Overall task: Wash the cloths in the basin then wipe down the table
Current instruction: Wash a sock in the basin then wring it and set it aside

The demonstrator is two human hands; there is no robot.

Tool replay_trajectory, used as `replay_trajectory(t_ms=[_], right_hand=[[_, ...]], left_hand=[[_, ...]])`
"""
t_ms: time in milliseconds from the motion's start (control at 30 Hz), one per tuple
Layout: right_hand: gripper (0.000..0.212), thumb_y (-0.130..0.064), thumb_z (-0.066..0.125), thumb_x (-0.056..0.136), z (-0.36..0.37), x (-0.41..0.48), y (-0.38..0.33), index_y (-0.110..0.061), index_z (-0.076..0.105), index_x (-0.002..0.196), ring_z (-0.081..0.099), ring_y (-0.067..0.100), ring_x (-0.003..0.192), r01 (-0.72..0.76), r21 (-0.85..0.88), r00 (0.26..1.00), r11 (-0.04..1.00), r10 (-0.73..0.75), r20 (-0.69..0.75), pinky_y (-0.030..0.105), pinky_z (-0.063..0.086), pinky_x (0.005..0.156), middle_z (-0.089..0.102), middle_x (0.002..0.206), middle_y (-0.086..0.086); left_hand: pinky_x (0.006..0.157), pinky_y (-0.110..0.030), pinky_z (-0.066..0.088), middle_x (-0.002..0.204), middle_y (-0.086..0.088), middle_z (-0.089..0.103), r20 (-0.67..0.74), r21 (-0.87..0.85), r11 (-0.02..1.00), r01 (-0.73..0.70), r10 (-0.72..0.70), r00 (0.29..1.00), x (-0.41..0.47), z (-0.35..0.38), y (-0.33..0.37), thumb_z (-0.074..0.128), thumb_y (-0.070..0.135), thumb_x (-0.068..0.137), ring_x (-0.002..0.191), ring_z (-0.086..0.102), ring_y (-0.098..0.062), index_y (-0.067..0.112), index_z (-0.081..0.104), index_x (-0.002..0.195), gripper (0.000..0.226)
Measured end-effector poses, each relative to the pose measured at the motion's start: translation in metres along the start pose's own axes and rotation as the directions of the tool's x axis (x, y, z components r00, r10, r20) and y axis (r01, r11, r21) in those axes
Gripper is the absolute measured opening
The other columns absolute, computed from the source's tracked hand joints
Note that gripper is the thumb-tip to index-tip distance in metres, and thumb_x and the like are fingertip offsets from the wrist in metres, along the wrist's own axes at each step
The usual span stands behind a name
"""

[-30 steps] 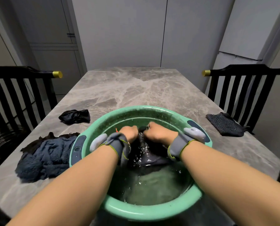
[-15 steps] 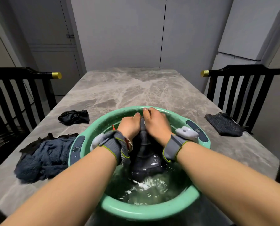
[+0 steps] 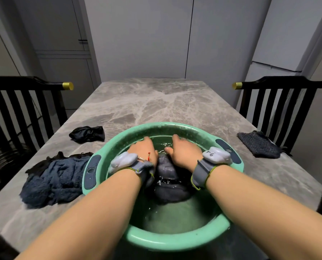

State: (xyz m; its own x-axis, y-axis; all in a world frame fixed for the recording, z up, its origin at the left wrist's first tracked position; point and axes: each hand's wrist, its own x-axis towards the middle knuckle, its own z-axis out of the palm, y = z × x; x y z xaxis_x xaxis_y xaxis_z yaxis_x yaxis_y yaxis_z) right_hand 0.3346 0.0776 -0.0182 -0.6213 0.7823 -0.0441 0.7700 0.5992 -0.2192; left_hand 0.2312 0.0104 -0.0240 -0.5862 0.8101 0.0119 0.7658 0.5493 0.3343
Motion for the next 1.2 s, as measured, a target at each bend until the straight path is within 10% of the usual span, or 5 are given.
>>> replay_trajectory(t_ms=[300,567,733,933,1200], right_hand=[[0.038,-0.024,0.041,0.099,0.011,0.003,0.002,-0.004,0.052,0.129,0.049,0.033,0.124,0.015,-0.193,0.953,0.981,0.044,0.3,0.032,0.04,0.098,0.048,0.137,0.018],[0.038,-0.024,0.039,0.101,-0.014,-0.003,-0.024,-0.011,0.061,0.073,0.057,0.025,0.073,0.152,0.767,0.985,0.623,-0.03,-0.17,0.03,0.043,0.068,0.062,0.073,0.016],[0.047,-0.048,0.035,0.086,-0.013,-0.019,-0.042,-0.013,0.05,0.058,0.044,0.027,0.061,0.472,0.452,0.795,0.757,-0.144,-0.589,0.036,0.033,0.06,0.054,0.055,0.014],[0.046,-0.034,0.031,0.099,-0.016,0.0,-0.018,-0.007,0.06,0.077,0.06,0.04,0.093,0.212,0.422,0.883,0.882,0.012,-0.469,0.037,0.036,0.07,0.066,0.097,0.027],[0.06,-0.042,0.022,0.093,-0.013,-0.002,-0.027,-0.001,0.065,0.089,0.06,0.041,0.093,0.263,0.337,0.885,0.904,-0.088,-0.457,0.039,0.042,0.075,0.066,0.099,0.027]], left_hand=[[0.063,-0.018,0.024,0.088,-0.008,0.055,0.255,-0.038,0.985,-0.169,0.173,0.951,-0.003,0.029,-0.003,0.044,0.033,0.097,0.085,0.052,-0.014,0.009,0.066,0.103,0.033],[0.091,-0.032,0.04,0.122,-0.031,0.058,-0.008,-0.609,0.792,0.05,-0.069,0.998,0.011,-0.018,0.015,0.024,0.029,0.104,0.119,0.055,-0.033,-0.013,0.061,0.111,0.056],[0.101,-0.039,0.042,0.132,-0.033,0.049,0.121,-0.841,0.524,0.133,-0.057,0.991,0.007,-0.024,0.015,0.022,0.037,0.103,0.124,0.05,-0.039,-0.014,0.049,0.127,0.063],[0.096,-0.025,0.039,0.129,-0.024,0.057,0.005,-0.748,0.66,0.062,-0.088,0.996,0.005,-0.022,0.026,0.028,0.039,0.102,0.124,0.053,-0.028,-0.01,0.06,0.117,0.061],[0.093,-0.042,0.05,0.118,-0.026,0.062,0.21,-0.918,0.321,0.233,-0.105,0.972,0.006,-0.017,0.017,0.039,0.037,0.099,0.108,0.062,-0.038,-0.011,0.056,0.12,0.055]])
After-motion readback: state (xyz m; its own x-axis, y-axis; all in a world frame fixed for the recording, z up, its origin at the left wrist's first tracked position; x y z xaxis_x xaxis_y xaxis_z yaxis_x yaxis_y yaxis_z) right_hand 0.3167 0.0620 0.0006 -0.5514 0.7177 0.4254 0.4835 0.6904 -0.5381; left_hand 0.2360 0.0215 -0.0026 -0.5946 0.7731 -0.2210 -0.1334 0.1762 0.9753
